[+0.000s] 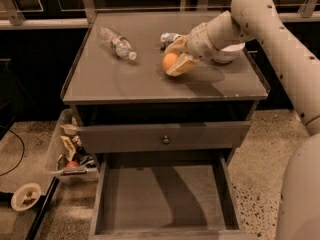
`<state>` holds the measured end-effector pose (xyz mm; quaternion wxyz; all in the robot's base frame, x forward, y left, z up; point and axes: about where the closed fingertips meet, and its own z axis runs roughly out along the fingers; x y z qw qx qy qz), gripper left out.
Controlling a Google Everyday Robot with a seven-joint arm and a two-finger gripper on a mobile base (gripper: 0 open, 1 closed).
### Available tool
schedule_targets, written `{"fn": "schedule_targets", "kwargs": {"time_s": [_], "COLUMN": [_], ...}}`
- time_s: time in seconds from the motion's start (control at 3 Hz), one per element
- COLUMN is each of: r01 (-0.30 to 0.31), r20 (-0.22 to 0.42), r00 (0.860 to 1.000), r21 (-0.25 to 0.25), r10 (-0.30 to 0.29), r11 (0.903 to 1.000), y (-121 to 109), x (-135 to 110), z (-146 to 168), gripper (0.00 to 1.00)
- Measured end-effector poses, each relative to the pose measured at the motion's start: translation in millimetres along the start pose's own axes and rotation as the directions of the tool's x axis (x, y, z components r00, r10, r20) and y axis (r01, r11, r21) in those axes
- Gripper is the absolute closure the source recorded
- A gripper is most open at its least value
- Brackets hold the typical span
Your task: Pick orange from middle drawer and place on counter
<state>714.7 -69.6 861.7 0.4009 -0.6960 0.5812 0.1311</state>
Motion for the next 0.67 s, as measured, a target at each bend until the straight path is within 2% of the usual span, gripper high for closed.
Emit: {"fn": "schedule_targets", "kwargs": {"time_s": [0.33,0.67], "r01": [0.000,0.000], "r20": [0.000,0.000], "r00": [1.000,1.000], "r21": [0.000,0.000], "r10": [0.000,0.000], "r11": [1.0000,1.0000], "y": [0.0,0.0], "x": [0.0,0.0], "z": [0.0,0.1], "gripper": [0.13,0.00]}}
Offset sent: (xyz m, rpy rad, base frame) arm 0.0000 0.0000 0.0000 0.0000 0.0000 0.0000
